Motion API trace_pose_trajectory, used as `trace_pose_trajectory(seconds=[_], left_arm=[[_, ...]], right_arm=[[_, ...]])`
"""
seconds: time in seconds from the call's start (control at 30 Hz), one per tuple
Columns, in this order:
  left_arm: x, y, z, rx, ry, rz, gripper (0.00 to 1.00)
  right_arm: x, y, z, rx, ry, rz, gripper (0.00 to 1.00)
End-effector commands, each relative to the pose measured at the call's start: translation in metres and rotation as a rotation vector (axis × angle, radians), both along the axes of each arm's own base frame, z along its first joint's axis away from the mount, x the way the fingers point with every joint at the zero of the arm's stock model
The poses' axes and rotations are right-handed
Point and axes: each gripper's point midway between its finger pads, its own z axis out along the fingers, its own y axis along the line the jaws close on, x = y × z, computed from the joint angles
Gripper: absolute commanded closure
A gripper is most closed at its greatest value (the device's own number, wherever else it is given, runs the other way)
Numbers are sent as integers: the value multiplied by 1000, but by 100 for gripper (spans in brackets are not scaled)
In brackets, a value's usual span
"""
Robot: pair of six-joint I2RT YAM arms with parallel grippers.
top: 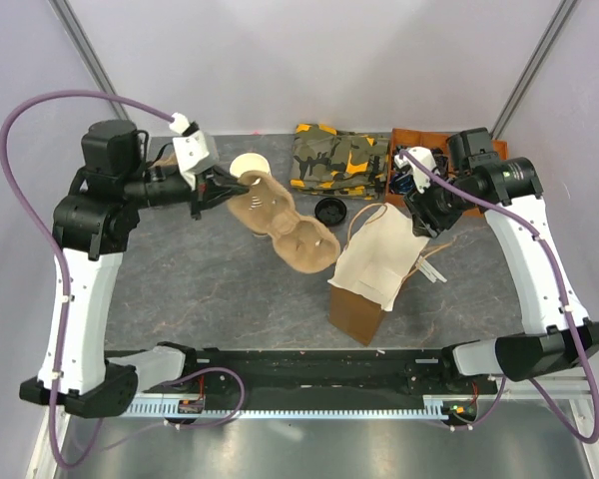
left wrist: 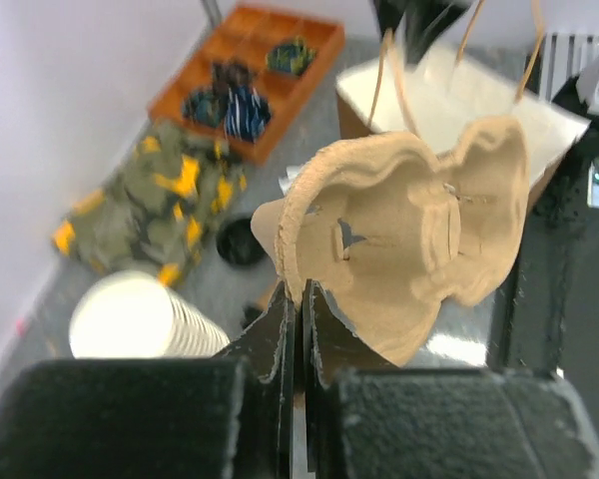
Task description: Pack the takeout coffee
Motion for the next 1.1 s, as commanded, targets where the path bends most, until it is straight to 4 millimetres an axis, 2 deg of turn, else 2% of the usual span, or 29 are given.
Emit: trace_pose_trajectory(seconds=[0.0,0.03,0.07,0.1,0.13,0.17,0.2,0.23,0.27,0.3,0.37,0.4,0.47,0.5,0.57,0.63,0.67,0.73,0.77,0.93,1.07], left_arm=[[11,-22,60,-6,-205,36,98],[6,-38,60,19,-255,-20,98],[9,-41,63,41,-294,-1,98],[5,-46,71,46,-337,-11,98],[-3,-65,71,63,-382,-72,98],[-1,-67,73,93,-419,-43,98],[-15,-87,71,121,-486,-116,98],[-9,-89,69,171,-529,-71,98],[-10,-97,67,213,-598,-85,98],[-24,-112,66,220,-640,-131,98],[-21,-120,72,251,-732,-95,98],[-29,-126,73,251,-759,-115,98],[-25,-133,71,306,-823,-106,98],[-33,-142,70,310,-849,-134,98],[-27,-145,63,367,-885,-107,98],[-31,-151,59,385,-911,-110,98],[-33,-156,47,413,-917,-132,98],[-41,-162,39,421,-926,-157,98],[-43,-166,27,448,-933,-177,98],[-58,-181,6,483,-961,-248,98],[-64,-192,-21,535,-945,-314,98]], right_arm=[[2,11,-5,51,28,35,60],[2,12,-5,56,30,43,65],[3,14,-4,63,28,53,70],[3,16,-2,76,25,67,80],[3,18,0,84,17,75,84],[4,21,7,101,2,87,92],[5,23,12,108,-15,94,96],[6,23,14,111,-18,97,100],[6,25,18,122,-22,99,100],[5,27,21,128,-28,109,100],[5,28,27,135,-40,118,100],[3,31,31,141,-48,132,100],[3,33,31,142,-51,142,100],[2,35,31,138,-51,147,100],[2,36,32,136,-50,145,100],[0,38,36,142,-63,147,100],[-1,38,38,145,-67,147,100],[-1,41,40,147,-71,147,100],[0,41,41,151,-66,135,100],[-1,45,45,151,-75,140,100],[-2,49,51,169,-85,144,100]])
